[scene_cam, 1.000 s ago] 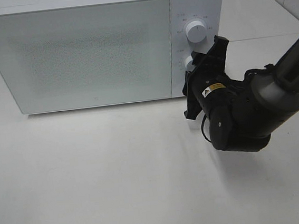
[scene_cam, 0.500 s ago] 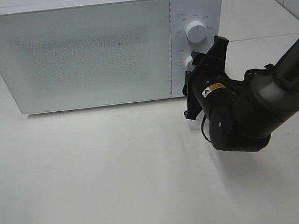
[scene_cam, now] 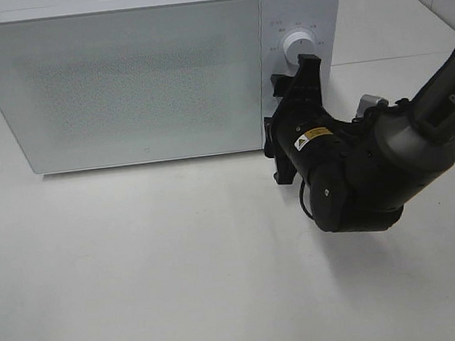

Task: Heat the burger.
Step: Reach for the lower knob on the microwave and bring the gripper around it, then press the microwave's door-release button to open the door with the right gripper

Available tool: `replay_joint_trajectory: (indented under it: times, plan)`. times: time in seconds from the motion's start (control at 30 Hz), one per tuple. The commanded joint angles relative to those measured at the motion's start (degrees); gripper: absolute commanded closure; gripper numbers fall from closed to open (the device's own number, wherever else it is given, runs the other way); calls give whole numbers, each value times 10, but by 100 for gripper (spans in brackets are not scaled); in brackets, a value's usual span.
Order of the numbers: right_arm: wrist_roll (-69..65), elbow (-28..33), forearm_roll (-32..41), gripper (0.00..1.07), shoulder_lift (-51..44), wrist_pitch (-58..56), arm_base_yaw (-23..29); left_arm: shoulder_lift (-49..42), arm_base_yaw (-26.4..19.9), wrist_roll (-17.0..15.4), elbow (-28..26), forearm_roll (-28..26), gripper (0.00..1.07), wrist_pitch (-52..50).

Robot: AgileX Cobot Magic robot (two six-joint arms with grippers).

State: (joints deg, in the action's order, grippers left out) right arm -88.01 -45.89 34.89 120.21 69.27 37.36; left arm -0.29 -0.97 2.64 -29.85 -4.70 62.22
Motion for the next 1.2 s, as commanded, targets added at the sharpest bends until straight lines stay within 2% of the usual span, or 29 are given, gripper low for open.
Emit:
replay_joint_trajectory:
  times: [0.03,0.33,0.4,0.6,0.7,0.73,0.77,0.87,0.93,1.0,1.03,1.07,1.13,1.2]
  plan:
    - [39,-6,-13,31,-12,104,-5,-4,-2,-1,2,-2,7,-7]
    - [119,62,-61,32,-71,42,-5,-4,-2,-1,2,-2,7,-7]
    - [164,92,-101,32,-105,-23,-5,-4,-2,-1,2,-2,7,-7]
    - [230,120,-131,32,-139,-95,-5,-4,-2,-1,2,-2,7,-7]
    - [301,131,-140,32,-163,-146,-5,-4,-2,-1,2,-2,7,-7]
    - [355,133,-146,32,-187,-197,-7,-4,-2,-1,2,-2,7,-7]
    - [430,133,-144,32,-213,-257,-7,-4,-2,-1,2,-2,7,-7]
    - [463,133,-142,32,-224,-278,-7,-4,-2,-1,2,-2,7,-7]
    - [626,133,-111,32,-276,-381,-7,-4,-2,-1,2,-2,7,-7]
    - [658,133,-101,32,-288,-400,-7,-4,-2,-1,2,-2,7,-7]
    - [728,133,-80,32,-309,-444,-7,-4,-2,-1,2,-2,7,-7]
    - [728,133,-80,32,-309,-444,-7,-4,-2,-1,2,-2,7,-7]
    - [823,133,-55,32,-339,-501,-7,-4,-2,-1,2,-2,7,-7]
    - [847,133,-50,32,-348,-519,-7,-4,-2,-1,2,-2,7,-7]
